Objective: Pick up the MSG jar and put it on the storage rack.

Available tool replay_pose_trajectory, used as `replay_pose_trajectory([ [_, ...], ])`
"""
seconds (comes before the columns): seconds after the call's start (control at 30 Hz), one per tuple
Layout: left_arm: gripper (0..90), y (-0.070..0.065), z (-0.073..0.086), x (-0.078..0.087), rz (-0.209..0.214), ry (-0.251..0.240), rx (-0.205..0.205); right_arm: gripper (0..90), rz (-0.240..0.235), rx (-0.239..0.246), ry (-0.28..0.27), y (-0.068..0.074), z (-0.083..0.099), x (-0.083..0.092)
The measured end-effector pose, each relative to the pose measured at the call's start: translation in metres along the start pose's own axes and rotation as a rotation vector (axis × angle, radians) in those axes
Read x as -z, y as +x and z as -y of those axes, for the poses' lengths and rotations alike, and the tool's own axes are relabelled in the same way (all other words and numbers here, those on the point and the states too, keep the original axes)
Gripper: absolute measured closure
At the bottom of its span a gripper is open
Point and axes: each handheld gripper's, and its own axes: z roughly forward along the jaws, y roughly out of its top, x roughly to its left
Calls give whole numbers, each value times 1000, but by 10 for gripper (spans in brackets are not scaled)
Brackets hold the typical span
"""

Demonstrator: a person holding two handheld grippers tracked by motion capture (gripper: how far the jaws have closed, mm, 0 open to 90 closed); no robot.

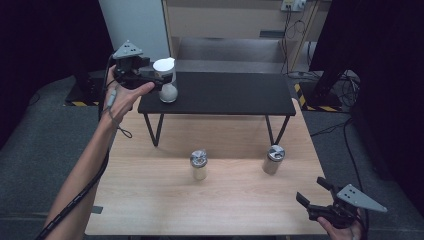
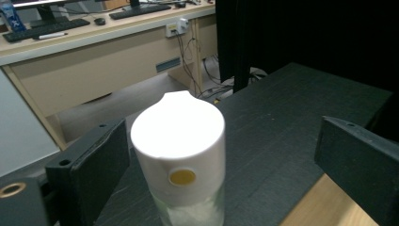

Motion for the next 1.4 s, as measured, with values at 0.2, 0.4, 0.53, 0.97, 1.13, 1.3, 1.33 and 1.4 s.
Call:
replay_pose_trajectory([
  [0.2, 29, -6, 6, 18, 22, -15, -23, 42, 1, 1, 0, 0, 0, 0],
  [0.4, 29, -14, 14, 37, 39, -37, -33, 42, 0, 3, 1, 1, 0, 0],
  [0.53, 29, -19, 22, 50, 54, -57, -44, 42, 2, 3, 2, 1, 0, -1],
  [0.97, 30, -30, 57, 76, 100, -102, -49, 42, 4, 3, 2, 1, -1, -1],
  [1.13, 29, -32, 72, 82, 108, -105, -48, 42, 4, 4, 3, 1, -1, -1],
  [1.3, 28, -33, 90, 87, 139, -122, -40, 42, 5, 2, 2, 1, -1, -1],
  [1.33, 28, -35, 93, 89, 141, -125, -44, 42, 5, 3, 3, 1, -1, -1],
  [1.4, 28, -38, 97, 92, 140, -124, -60, 42, 5, 3, 4, 2, -1, -1],
])
